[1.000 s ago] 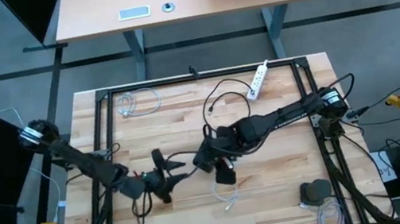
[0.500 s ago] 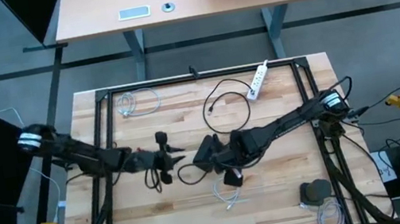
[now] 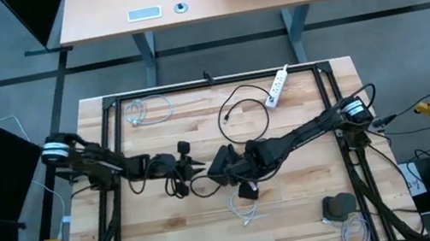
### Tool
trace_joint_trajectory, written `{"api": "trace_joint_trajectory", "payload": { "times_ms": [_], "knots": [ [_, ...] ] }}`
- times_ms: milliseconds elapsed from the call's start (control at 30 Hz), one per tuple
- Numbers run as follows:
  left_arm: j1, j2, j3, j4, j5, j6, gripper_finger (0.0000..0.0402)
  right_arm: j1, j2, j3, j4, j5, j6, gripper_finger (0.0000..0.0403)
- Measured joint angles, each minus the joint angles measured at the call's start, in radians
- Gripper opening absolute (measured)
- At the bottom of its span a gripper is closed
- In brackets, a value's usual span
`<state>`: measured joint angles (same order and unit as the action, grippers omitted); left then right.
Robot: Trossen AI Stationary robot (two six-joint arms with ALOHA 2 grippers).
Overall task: Insert USB
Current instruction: Insert the black adapter into the top black outlet extension
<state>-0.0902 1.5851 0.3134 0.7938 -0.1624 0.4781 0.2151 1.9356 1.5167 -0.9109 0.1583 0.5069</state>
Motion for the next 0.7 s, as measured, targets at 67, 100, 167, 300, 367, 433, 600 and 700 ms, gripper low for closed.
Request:
{"api": "trace_joint_trajectory", "payload": {
  "times_ms": [67,100,167,300,367,433,600,700],
  "knots": [
    [-0.002,0.035,0.002,0.037,0.026,-0.010,0.0064,-0.002,0.008,0.000,0.006,0.000,-0.009,0.0143],
    [-0.003,0.051,0.004,0.053,0.043,-0.019,0.0064,-0.003,0.011,0.000,0.008,0.000,-0.016,0.0143],
    [-0.007,0.083,0.009,0.083,0.078,-0.039,0.0064,-0.005,0.015,0.000,0.011,0.000,-0.028,0.0143],
    [-0.028,0.136,0.041,0.107,0.128,-0.067,0.0063,-0.006,0.013,0.000,0.011,-0.011,-0.057,0.0143],
    [-0.048,0.155,0.071,0.108,0.131,-0.068,0.0063,-0.006,0.006,0.005,0.009,-0.042,-0.078,0.0143],
    [-0.068,0.165,0.100,0.105,0.132,-0.063,0.0064,-0.006,0.003,0.018,-0.005,-0.081,-0.116,0.0143],
    [-0.093,0.149,0.146,-0.024,0.130,-0.052,0.0064,-0.004,0.004,0.086,-0.152,-0.114,-0.180,0.0143],
    [-0.094,0.108,0.151,-0.158,0.114,-0.060,0.0063,-0.004,0.004,0.131,-0.225,-0.105,-0.198,0.0143]
  ]
}}
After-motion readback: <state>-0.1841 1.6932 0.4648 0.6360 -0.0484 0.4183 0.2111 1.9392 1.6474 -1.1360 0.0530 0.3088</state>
